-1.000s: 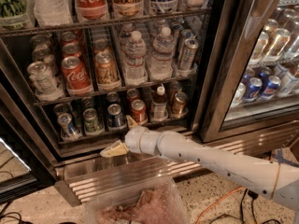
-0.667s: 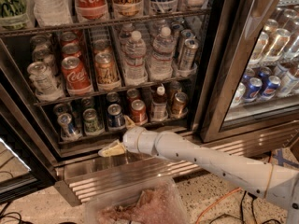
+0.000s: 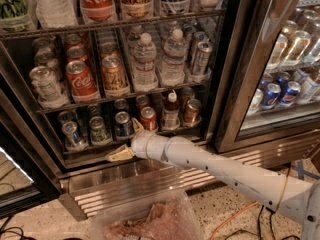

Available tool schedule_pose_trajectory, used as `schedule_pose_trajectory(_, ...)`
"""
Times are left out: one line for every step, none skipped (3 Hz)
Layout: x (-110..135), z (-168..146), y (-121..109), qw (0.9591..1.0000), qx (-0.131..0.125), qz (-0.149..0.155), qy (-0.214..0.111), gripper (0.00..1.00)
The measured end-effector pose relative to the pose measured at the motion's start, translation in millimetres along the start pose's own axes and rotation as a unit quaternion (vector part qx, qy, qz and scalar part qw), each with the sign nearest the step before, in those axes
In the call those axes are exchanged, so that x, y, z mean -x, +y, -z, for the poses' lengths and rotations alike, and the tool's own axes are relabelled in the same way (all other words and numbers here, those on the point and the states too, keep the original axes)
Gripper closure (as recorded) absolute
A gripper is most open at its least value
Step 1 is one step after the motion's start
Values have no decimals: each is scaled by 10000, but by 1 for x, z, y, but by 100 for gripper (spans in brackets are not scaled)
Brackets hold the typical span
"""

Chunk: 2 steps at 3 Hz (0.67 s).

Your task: Pick pepsi can from bottom shelf of fridge

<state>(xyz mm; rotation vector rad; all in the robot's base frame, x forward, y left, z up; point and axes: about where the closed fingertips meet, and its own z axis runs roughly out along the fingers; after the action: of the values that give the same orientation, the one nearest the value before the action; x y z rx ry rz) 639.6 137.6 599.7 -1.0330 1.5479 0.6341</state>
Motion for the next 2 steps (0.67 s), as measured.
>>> schedule_pose_trajectory(-2, -1, -8, 9999, -113, -42, -64, 0)
schedule_pose_trajectory(-6, -8, -15, 9996, -180, -125, -154, 0)
